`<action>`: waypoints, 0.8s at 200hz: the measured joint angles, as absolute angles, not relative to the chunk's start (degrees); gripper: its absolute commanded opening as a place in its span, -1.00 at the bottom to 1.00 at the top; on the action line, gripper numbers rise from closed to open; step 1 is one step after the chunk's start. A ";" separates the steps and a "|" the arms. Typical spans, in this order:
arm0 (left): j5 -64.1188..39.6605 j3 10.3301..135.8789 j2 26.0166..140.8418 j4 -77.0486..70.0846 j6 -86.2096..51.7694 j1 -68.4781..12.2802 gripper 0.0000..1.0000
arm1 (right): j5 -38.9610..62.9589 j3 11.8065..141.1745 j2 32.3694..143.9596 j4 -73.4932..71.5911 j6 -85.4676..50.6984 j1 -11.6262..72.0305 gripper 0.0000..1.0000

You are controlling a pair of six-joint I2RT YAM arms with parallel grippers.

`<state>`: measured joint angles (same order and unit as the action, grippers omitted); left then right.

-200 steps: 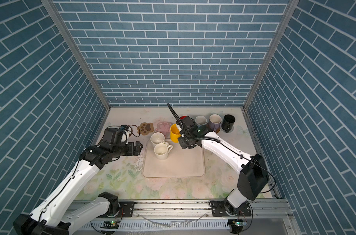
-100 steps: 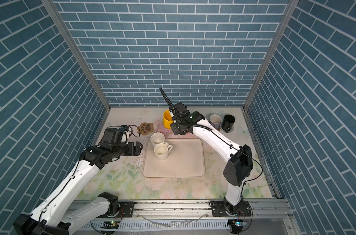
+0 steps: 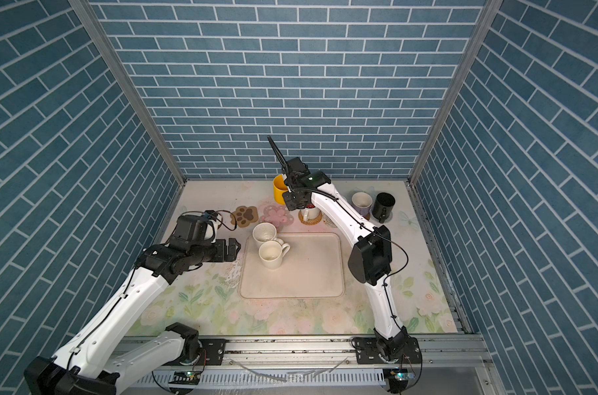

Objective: Place cups on coasters
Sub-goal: Place the cup on the coaster.

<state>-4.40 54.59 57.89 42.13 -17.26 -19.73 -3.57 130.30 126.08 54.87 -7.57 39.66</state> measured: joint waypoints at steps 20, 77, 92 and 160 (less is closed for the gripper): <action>-4.56 54.59 58.19 42.13 -17.26 -19.73 0.99 | -3.20 135.04 130.63 55.72 -7.42 39.29 -1.00; -4.12 54.57 58.35 42.13 -17.23 -19.73 0.99 | -2.24 141.12 139.46 57.06 -7.01 39.03 -1.00; -4.08 54.57 58.78 42.11 -17.23 -19.73 0.99 | -1.96 141.18 140.53 56.99 -6.98 38.92 -1.00; -3.79 54.50 60.12 42.11 -17.21 -19.73 0.99 | -1.54 143.74 145.38 56.21 -6.98 38.72 -1.00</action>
<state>-3.79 54.50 60.12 42.11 -17.21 -19.73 -1.54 143.74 145.38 56.21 -6.98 38.72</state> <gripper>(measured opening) 0.993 0.175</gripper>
